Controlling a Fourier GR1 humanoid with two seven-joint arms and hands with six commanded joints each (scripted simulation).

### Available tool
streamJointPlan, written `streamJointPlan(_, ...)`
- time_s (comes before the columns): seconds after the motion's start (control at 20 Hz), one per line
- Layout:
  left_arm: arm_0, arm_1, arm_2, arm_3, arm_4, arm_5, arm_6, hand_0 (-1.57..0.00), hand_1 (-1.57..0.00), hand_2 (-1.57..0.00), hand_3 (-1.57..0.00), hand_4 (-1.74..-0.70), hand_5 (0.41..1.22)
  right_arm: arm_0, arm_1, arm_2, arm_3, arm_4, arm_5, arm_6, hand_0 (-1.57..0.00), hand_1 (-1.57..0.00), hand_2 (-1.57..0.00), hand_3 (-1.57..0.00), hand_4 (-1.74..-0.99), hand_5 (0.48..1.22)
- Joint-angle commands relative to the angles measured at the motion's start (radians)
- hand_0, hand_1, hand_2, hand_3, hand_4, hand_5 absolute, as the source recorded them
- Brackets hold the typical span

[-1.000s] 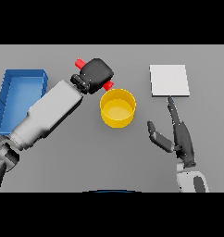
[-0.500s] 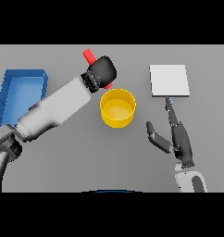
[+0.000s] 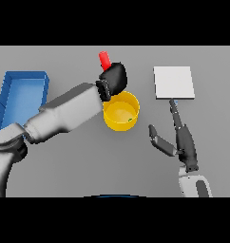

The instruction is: Pick up the red beaker and tilt it to pour out 1 green nut into yellow bowl. Pick up the yellow bowl and place it on the metallic measuring scale.

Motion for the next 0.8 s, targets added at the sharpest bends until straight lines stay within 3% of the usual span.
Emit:
streamJointPlan(0.0,-0.019,-0.003,-0.022,-0.001,-0.014,-0.013,-0.009,-1.57,-1.57,-1.57,-1.57,-1.73,1.221,-0.009,-0.002,-0.003,-0.006,-0.008,0.005,0.006,0.0,0.0,0.0,0.0,-1.073,0.675)
streamJointPlan(0.05,-0.042,0.0,-0.045,-0.006,-0.022,-0.041,-0.04,-1.57,-1.57,-1.57,-1.57,-1.73,1.221,-0.002,0.004,0.003,0.004,0.0,0.001,0.003,0.0,0.0,0.0,0.0,-1.063,0.673)
streamJointPlan(0.25,-0.084,-0.037,-0.108,0.037,-0.055,-0.055,-0.036,-1.57,-1.57,-1.57,-1.57,-1.73,1.221,-0.006,0.003,0.0,-0.014,0.002,-0.006,0.006,0.0,0.0,0.0,0.0,-1.047,0.681)
streamJointPlan(0.35,-0.121,-0.036,-0.117,0.039,-0.045,-0.076,-0.071,-1.57,-1.57,-1.57,-1.57,-1.73,1.221,-0.006,-0.002,-0.003,-0.015,0.0,-0.002,0.014,0.0,0.0,0.0,0.0,-1.035,0.685)
streamJointPlan(0.45,-0.162,-0.018,-0.086,0.071,-0.019,-0.007,-0.086,-1.57,-1.57,-1.57,-1.57,-1.73,1.221,-0.007,0.0,-0.002,-0.007,0.0,-0.003,0.01,0.0,0.0,0.0,0.0,-1.035,0.684)
streamJointPlan(0.65,-0.262,0.017,-0.016,0.142,0.049,0.003,-0.111,-1.57,-1.57,-1.57,-1.57,-1.73,1.221,-0.006,0.003,0.012,-0.003,0.032,-0.019,-0.004,0.0,0.0,0.0,0.0,-1.023,0.682)
streamJointPlan(0.75,-0.303,0.026,0.042,0.198,0.099,0.005,-0.084,-1.57,-1.57,-1.57,-1.02,-1.73,1.221,-0.012,0.009,0.013,-0.005,0.028,-0.017,0.012,0.0,0.0,0.0,0.0,-1.028,0.68)
